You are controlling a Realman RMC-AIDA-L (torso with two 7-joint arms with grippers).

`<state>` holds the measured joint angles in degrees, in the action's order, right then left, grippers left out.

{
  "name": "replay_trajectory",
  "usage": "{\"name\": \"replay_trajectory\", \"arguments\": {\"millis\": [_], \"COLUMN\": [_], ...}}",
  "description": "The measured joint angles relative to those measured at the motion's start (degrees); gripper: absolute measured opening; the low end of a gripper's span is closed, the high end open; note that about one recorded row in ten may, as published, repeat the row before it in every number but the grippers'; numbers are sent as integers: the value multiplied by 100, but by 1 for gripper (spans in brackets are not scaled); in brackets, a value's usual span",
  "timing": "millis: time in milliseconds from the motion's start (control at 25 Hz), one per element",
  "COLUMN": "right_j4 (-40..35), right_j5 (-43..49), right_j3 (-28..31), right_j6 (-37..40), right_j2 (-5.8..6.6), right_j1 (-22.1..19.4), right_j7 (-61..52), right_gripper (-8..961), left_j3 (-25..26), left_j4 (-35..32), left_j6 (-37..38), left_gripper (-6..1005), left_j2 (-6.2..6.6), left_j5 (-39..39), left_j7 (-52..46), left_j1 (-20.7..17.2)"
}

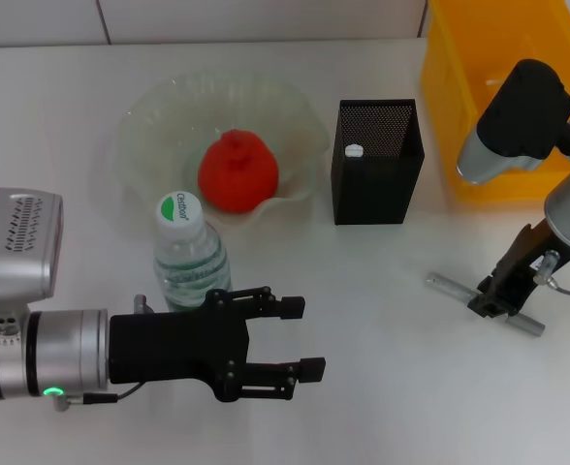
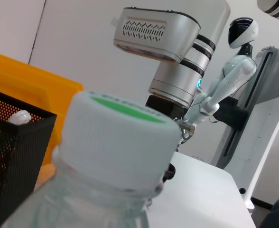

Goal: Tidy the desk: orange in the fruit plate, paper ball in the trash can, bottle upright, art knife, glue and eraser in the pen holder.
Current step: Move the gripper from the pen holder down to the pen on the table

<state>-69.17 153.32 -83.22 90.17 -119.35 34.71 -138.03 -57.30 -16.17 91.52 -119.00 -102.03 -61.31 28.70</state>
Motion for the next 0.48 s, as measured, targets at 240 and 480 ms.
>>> {"name": "replay_trajectory", "arguments": {"millis": [240, 480], "right_j4": [8, -49], "right_j5": [0, -4], "right_j3": [-21, 10], "right_j6": [0, 38], "right_j2": [0, 0], "right_j1": [0, -47], "right_j7": [-11, -17], "right_gripper": [220, 134], "left_j3": [0, 0], "left_j4": [0, 0], "left_j6": [19, 33], "left_gripper": [800, 800], "left_j2": [0, 0], "left_j5": [0, 0], "left_j7": [4, 9], "left_j1": [-19, -38]}}
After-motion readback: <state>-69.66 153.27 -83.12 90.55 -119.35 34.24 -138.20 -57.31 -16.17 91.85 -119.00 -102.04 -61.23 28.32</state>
